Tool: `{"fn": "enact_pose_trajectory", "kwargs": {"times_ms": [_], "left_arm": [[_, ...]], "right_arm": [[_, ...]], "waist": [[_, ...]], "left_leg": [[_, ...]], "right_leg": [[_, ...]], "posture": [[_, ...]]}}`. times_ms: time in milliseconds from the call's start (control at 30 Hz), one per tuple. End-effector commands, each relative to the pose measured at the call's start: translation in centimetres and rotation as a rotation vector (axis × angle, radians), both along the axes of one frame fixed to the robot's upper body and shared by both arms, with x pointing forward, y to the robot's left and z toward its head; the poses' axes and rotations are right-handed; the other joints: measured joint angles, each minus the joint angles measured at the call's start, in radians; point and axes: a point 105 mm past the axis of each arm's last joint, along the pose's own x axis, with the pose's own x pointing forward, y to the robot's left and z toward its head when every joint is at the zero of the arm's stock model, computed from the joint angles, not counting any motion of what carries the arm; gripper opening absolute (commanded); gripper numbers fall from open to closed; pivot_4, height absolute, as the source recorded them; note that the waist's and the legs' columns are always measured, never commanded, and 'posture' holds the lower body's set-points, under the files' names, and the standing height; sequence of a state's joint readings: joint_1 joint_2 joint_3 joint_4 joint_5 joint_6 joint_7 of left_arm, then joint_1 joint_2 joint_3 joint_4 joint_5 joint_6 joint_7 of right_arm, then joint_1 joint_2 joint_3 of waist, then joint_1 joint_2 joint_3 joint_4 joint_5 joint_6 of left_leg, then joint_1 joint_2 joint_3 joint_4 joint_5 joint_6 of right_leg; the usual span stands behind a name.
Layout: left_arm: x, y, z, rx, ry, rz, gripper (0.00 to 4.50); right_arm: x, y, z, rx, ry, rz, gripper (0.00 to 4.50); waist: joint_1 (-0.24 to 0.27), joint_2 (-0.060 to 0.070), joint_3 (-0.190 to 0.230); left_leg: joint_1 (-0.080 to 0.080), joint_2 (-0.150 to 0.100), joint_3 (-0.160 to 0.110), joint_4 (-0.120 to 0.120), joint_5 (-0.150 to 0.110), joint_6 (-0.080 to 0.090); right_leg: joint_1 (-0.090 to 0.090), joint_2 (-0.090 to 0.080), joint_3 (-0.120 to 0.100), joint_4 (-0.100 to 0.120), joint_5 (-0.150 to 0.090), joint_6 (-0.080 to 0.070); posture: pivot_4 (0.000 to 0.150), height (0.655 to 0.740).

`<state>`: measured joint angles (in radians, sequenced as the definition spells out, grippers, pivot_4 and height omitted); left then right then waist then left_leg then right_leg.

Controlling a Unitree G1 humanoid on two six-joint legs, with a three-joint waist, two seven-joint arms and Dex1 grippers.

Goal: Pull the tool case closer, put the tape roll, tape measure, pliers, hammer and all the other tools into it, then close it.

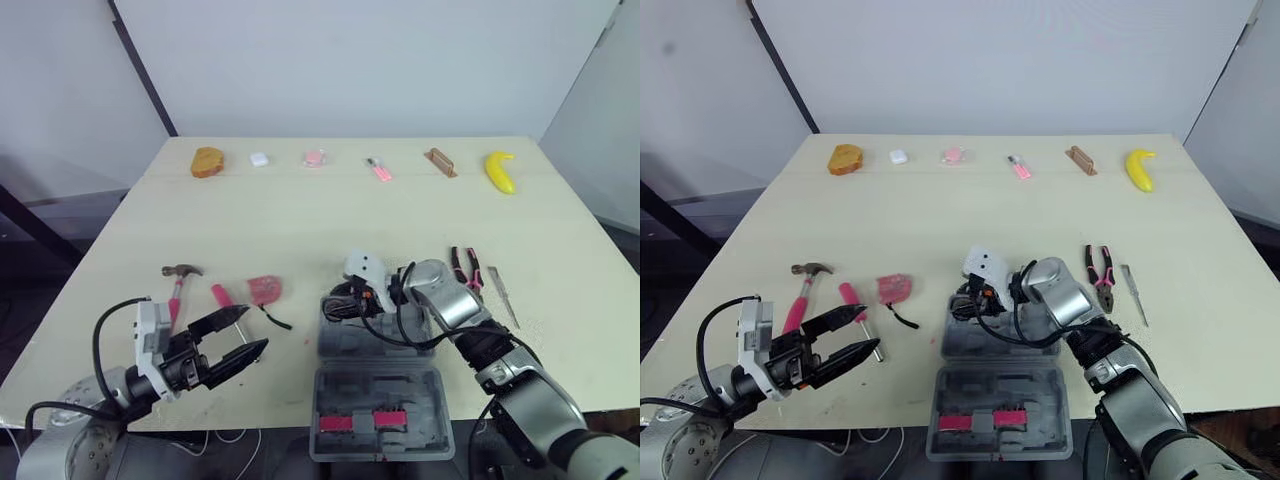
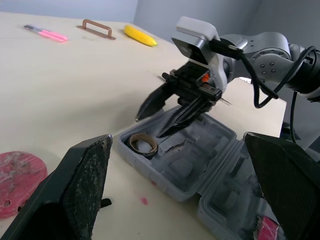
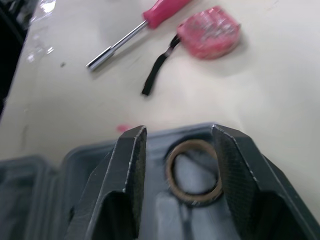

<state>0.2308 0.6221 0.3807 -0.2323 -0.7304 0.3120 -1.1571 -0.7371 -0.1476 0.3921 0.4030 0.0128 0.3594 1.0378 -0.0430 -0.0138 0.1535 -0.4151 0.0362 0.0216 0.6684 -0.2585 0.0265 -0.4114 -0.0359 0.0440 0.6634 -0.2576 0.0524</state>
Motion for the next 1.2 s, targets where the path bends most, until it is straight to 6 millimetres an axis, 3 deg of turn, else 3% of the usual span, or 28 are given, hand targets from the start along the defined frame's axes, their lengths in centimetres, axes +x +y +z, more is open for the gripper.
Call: {"fn": "enact_pose_trajectory", "kwargs": {"times_ms": [33,1100,1200], "left_arm": [[0.0,0.2,0.3,0.015,-0.024,-0.018,4.50],[0.3,0.4,-0.9,0.024,-0.028,-0.044,4.50],[0.3,0.4,-1.0,0.024,-0.028,-0.047,4.50]], "right_arm": [[0.1,0.5,0.9,0.050,-0.042,0.006,2.01],[0.6,0.4,-1.3,0.025,-0.036,-0.012,2.01],[0.6,0.5,-1.4,0.026,-0.040,-0.011,1.20]], "waist": [[0.000,0.000,0.000],[0.001,0.000,0.000],[0.001,0.000,0.000]], "left_leg": [[0.000,0.000,0.000,0.000,0.000,0.000],[0.000,0.000,0.000,0.000,0.000,0.000],[0.000,0.000,0.000,0.000,0.000,0.000]], "right_leg": [[0.000,0.000,0.000,0.000,0.000,0.000],[0.000,0.000,0.000,0.000,0.000,0.000],[0.000,0.000,0.000,0.000,0.000,0.000]], "posture": [[0.150,0.7400],[0.150,0.7400],[0.150,0.7400]]}}
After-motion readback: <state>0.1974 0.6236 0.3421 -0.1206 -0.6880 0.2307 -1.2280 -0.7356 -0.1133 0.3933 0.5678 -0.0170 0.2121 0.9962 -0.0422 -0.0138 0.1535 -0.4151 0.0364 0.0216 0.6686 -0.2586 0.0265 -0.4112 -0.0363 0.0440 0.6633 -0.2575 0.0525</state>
